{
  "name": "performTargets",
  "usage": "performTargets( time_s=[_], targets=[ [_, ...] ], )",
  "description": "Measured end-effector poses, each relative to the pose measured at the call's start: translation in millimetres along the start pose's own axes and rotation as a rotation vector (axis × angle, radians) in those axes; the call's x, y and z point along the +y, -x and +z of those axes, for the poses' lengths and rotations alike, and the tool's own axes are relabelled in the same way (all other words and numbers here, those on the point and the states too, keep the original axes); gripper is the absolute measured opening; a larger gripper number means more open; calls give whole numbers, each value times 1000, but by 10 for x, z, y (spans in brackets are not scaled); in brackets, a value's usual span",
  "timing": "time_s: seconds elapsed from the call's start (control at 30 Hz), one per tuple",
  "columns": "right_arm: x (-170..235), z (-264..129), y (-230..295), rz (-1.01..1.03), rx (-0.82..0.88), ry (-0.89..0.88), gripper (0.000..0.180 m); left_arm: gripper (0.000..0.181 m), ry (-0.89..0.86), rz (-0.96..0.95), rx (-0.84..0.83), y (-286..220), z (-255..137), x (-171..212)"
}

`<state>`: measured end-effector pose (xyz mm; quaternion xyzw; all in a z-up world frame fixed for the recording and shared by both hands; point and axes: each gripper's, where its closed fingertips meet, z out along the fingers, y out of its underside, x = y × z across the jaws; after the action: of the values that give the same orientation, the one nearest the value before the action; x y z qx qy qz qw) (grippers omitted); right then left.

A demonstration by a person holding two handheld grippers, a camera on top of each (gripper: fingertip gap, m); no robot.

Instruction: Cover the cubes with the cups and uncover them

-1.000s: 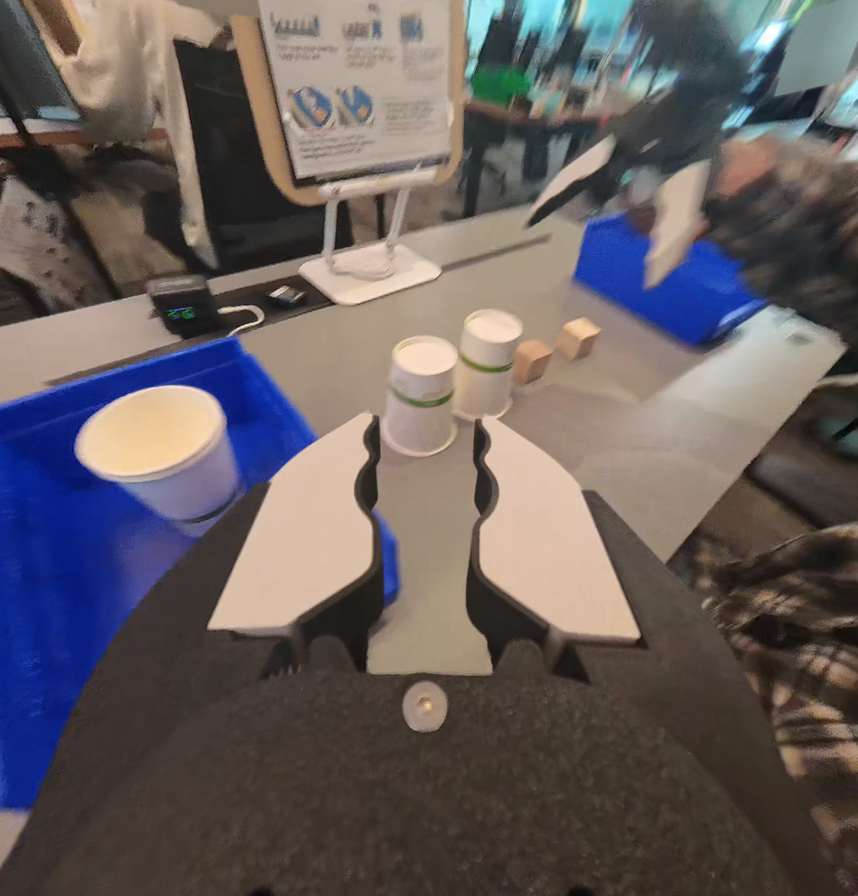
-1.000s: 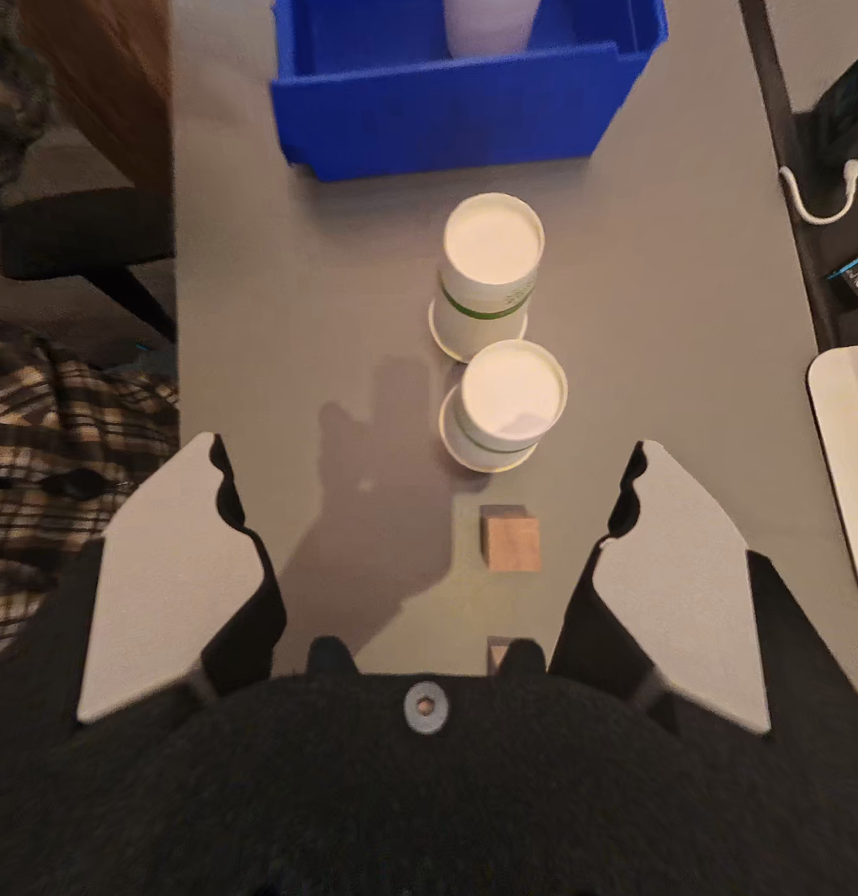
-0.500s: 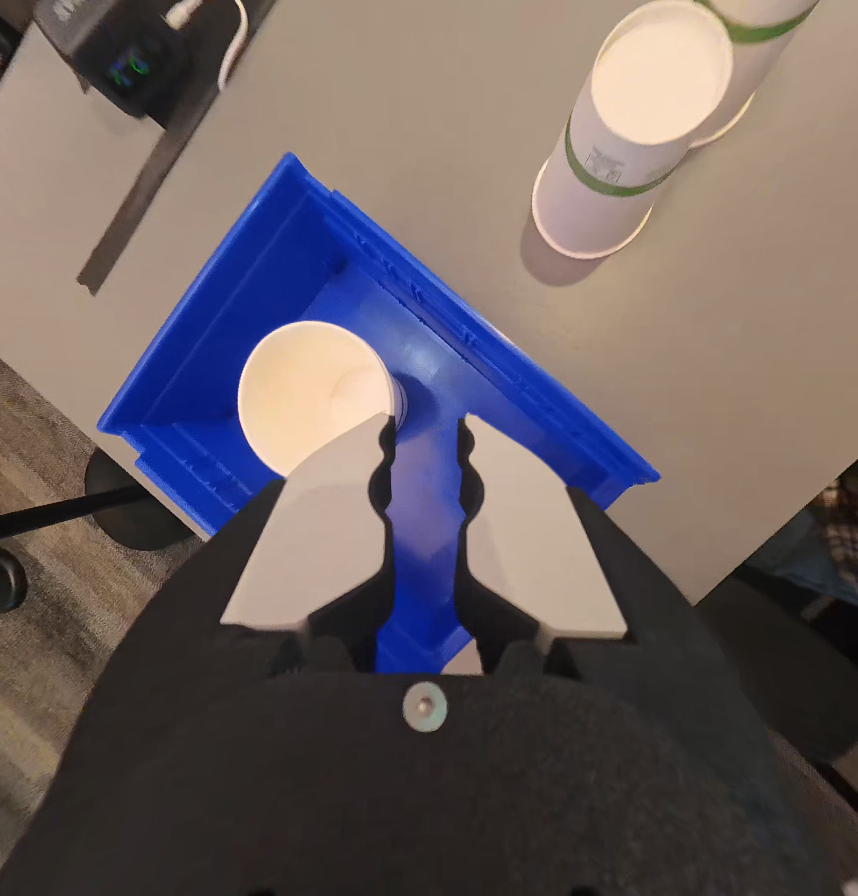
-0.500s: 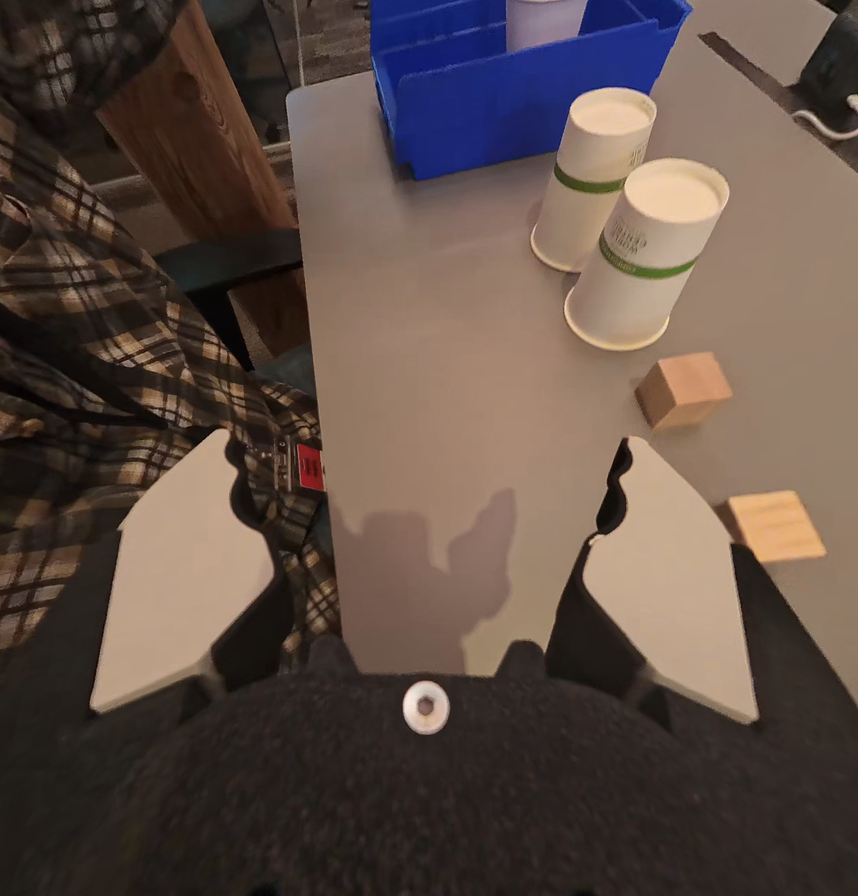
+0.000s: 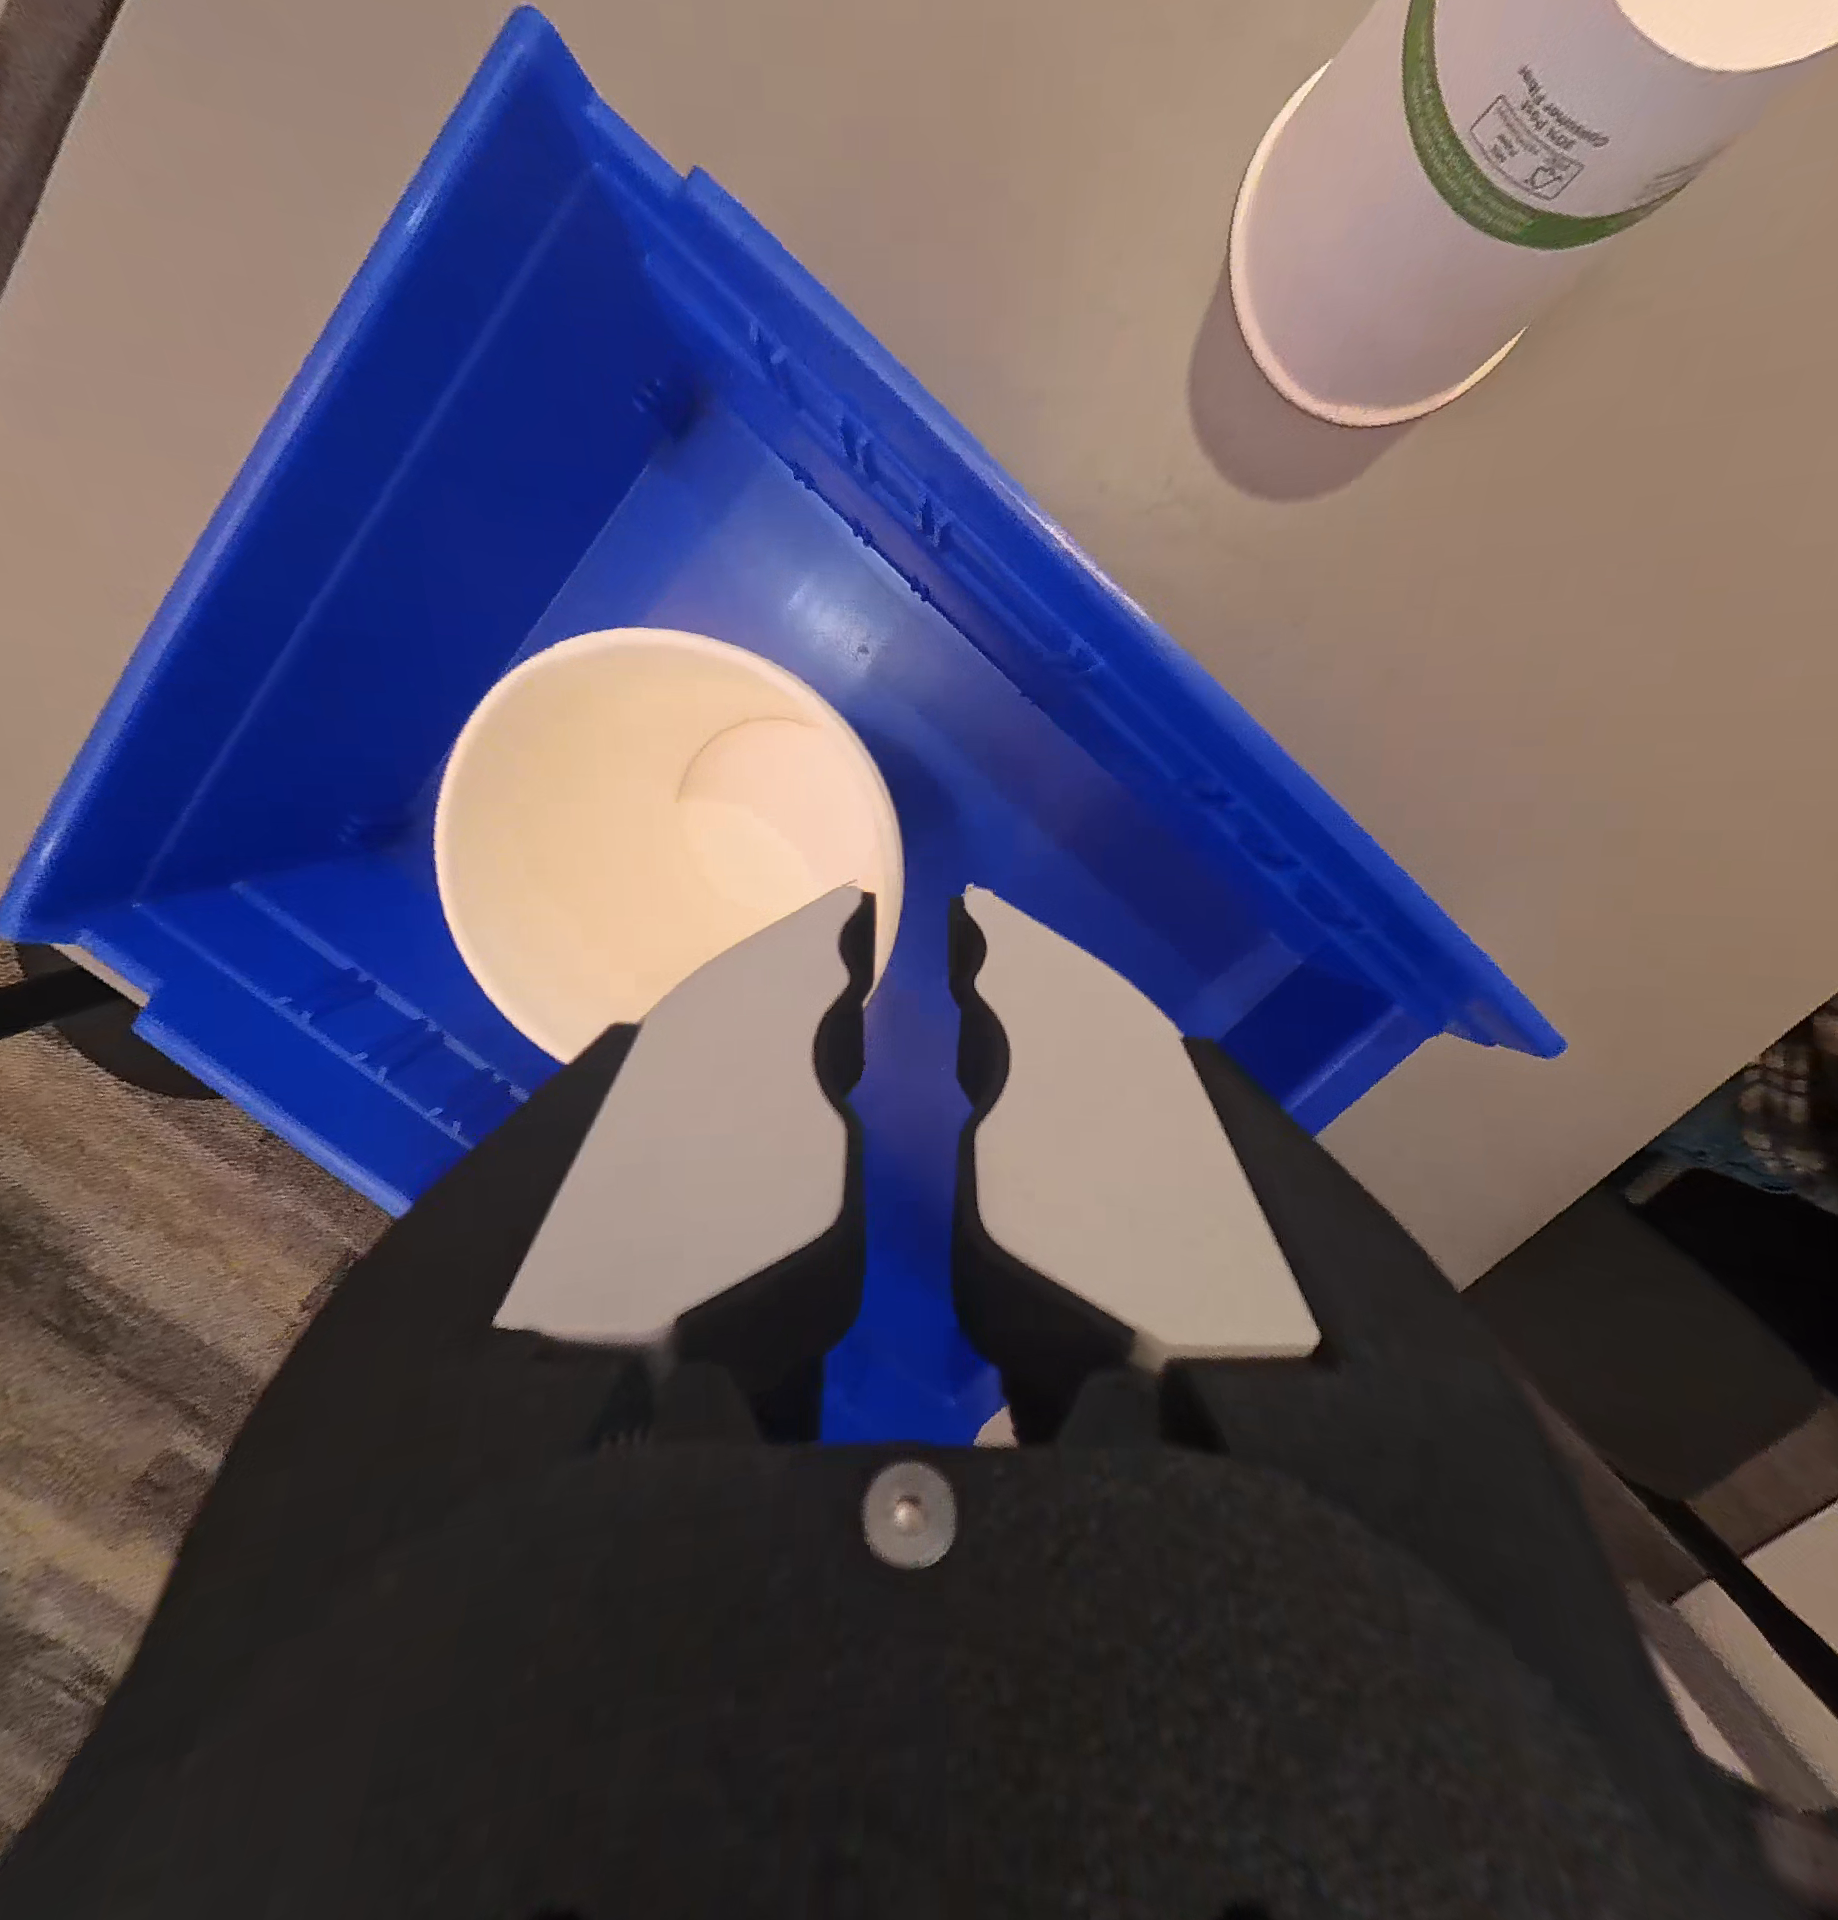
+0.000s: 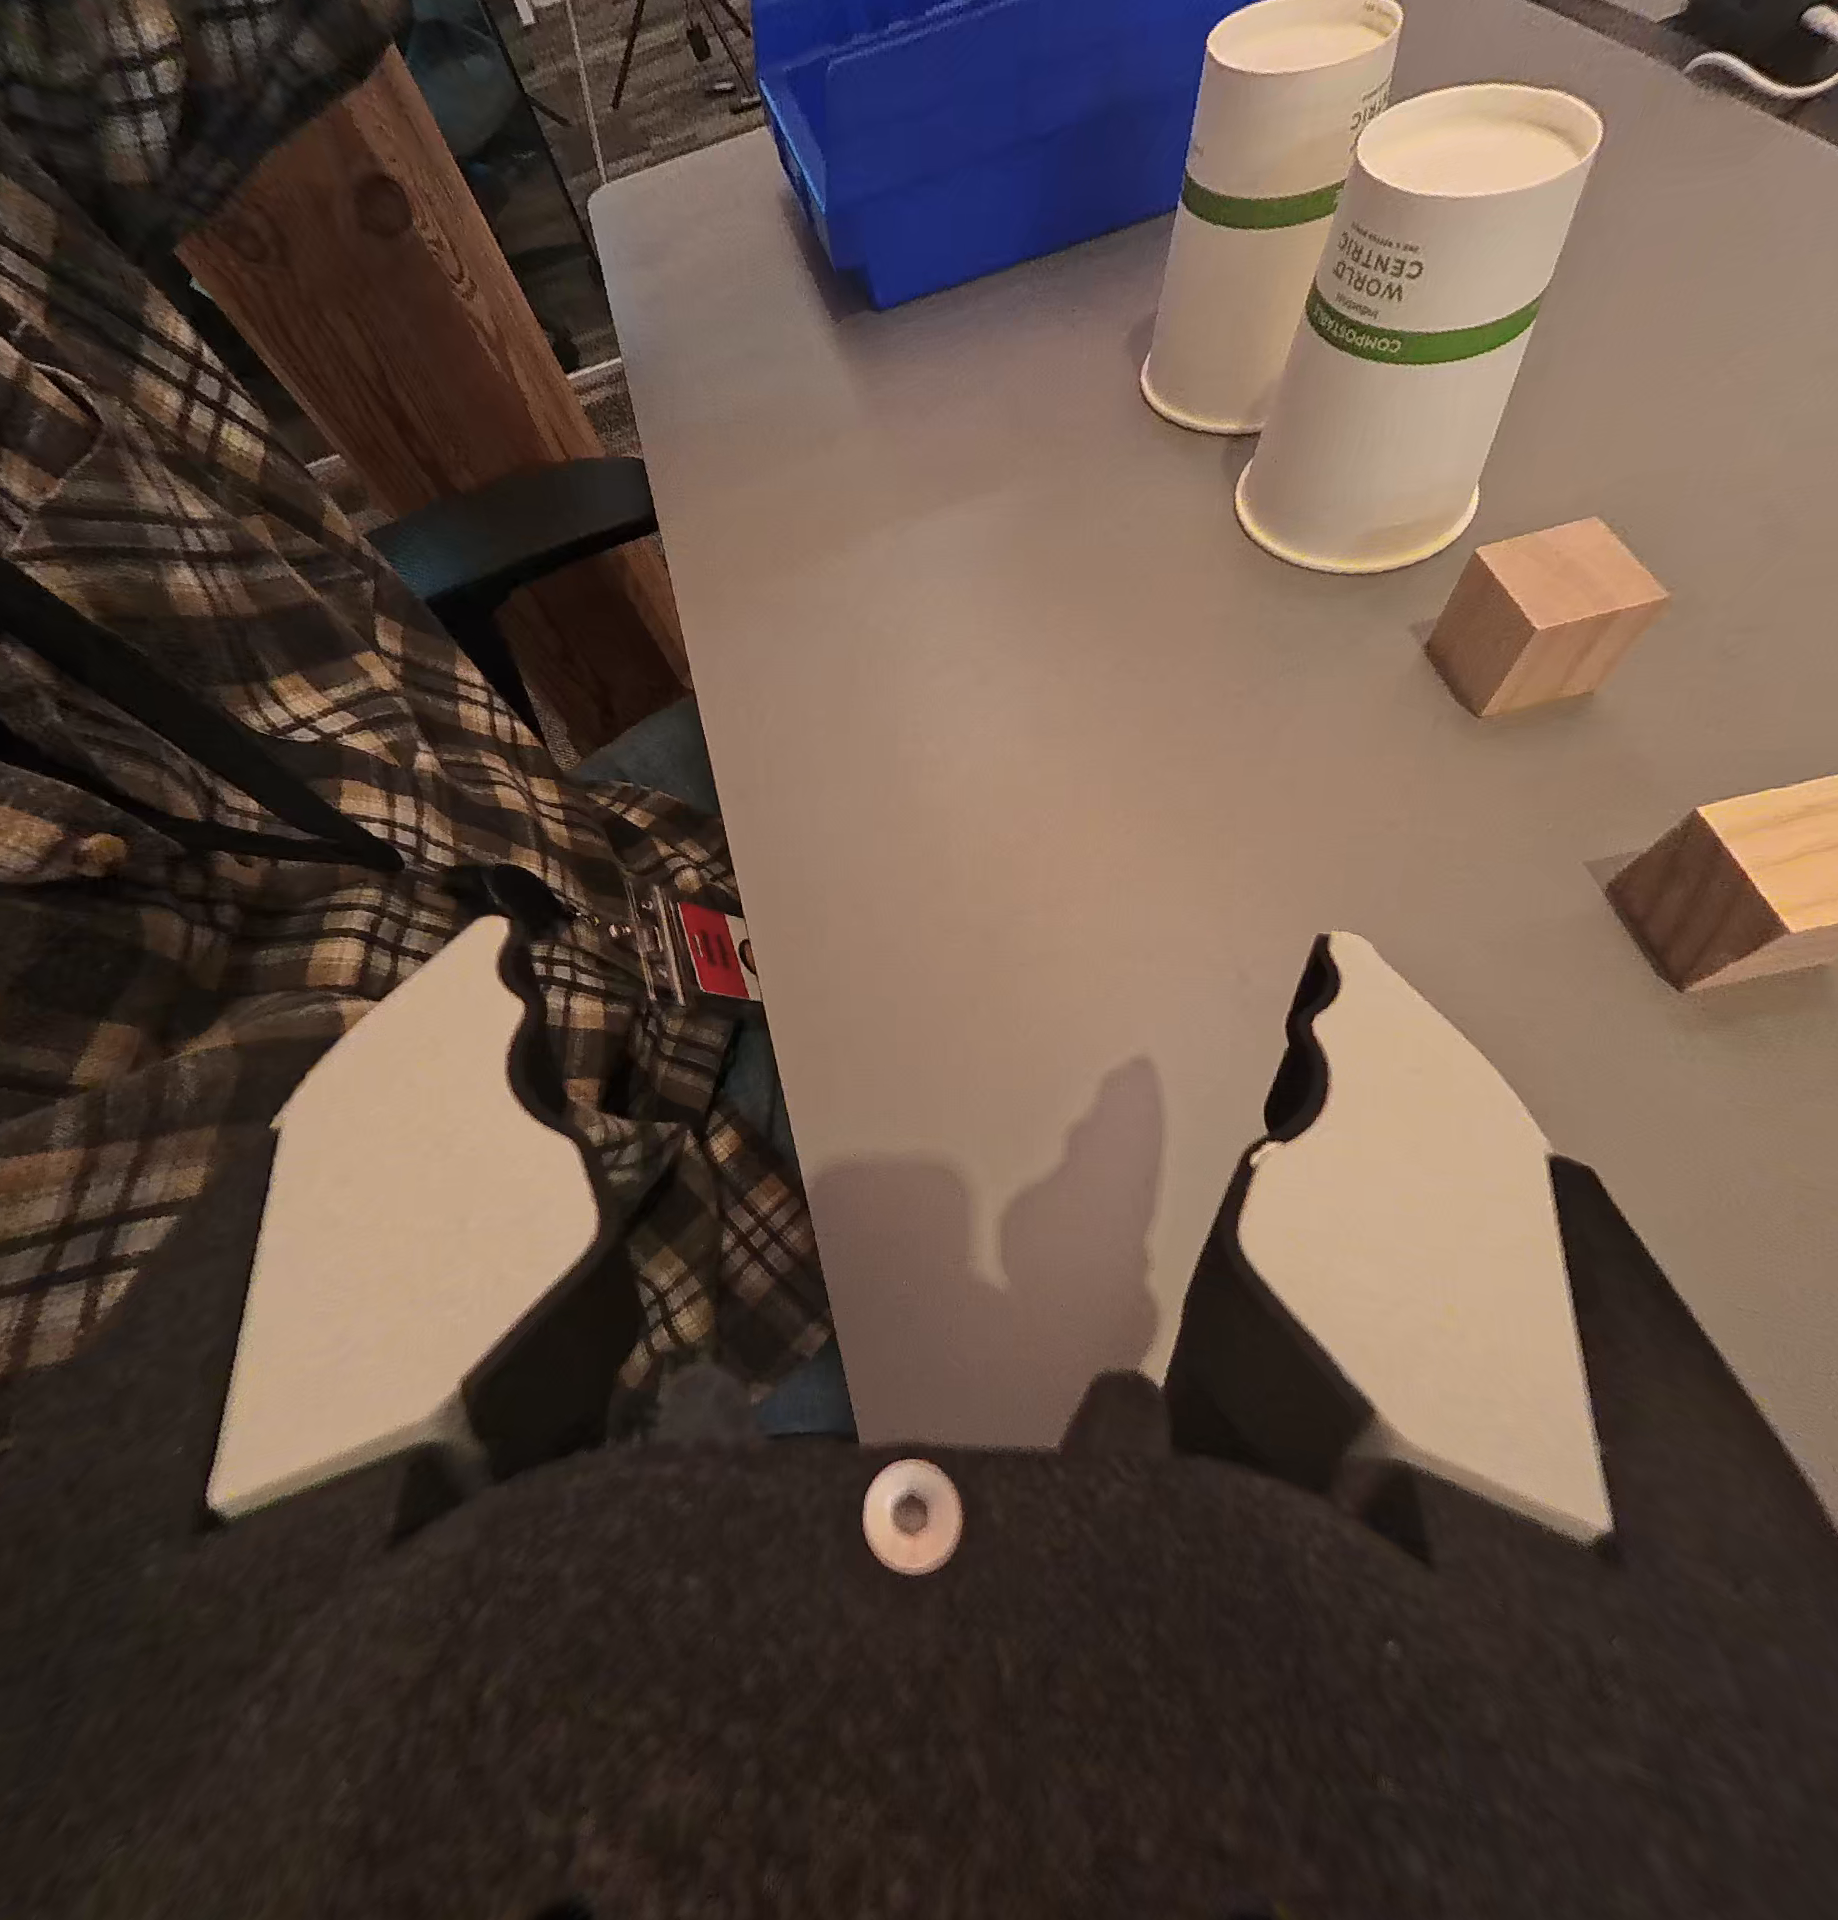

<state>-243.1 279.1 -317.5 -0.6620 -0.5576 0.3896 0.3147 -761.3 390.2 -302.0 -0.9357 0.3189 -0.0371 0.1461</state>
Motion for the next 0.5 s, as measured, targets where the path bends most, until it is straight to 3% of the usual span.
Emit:
performTargets(
  time_s=[0.5],
  targets=[
    [-79, 25, 32, 2, -22, -16, 130, 4, 5, -64, 75, -5, 122, 55]
  ],
)
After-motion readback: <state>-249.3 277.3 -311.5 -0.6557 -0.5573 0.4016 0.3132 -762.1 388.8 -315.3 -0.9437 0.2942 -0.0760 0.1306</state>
